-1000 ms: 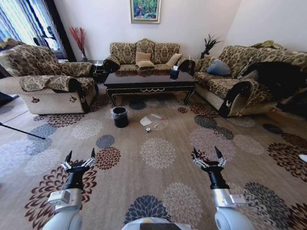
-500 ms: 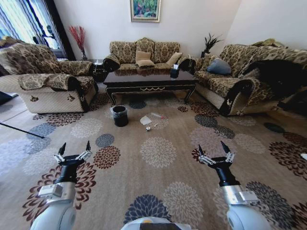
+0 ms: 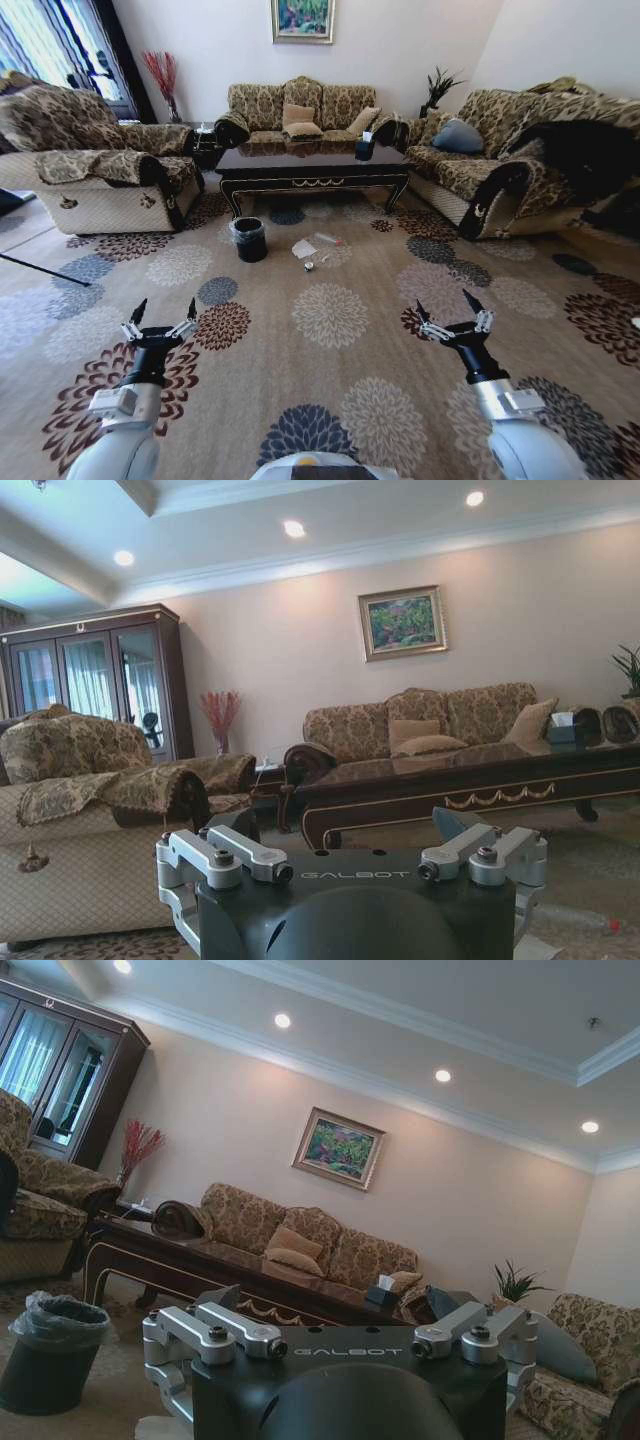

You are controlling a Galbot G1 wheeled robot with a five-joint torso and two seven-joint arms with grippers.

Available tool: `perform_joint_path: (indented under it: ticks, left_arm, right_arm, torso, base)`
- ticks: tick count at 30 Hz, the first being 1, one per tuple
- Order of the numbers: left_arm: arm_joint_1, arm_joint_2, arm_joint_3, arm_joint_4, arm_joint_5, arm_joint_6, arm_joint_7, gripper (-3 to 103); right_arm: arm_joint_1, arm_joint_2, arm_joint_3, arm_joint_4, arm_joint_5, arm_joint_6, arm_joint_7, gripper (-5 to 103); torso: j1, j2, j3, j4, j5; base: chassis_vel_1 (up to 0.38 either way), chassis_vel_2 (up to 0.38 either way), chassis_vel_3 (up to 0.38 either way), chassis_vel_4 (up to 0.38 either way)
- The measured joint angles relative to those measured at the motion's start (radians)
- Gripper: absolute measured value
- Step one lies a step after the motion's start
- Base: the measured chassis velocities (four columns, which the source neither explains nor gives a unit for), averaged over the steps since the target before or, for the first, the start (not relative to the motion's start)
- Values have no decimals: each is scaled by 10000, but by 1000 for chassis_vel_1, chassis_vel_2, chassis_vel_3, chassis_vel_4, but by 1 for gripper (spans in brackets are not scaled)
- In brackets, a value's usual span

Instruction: Move to the front of the table and pick up the trash from the floor, then place it into the trash bin.

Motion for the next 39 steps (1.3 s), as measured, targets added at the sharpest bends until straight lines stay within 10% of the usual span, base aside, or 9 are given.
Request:
perform_joint_path:
  ticks: [23,39]
  left_arm:
    - [449,-451,122,-472,155,-132,-4,100]
    - [370,-482,198,-371,-9,22,-28,100]
  right_arm:
    - [258,534,96,126,763,-435,512,100]
    - [241,968,-74,-284,1045,566,-113,100]
  torso:
    - [-297,-917,-621,-2,0]
    - [-480,-1530,-1051,-1,-1]
  base:
    - [0,0,0,0]
    - [0,0,0,0]
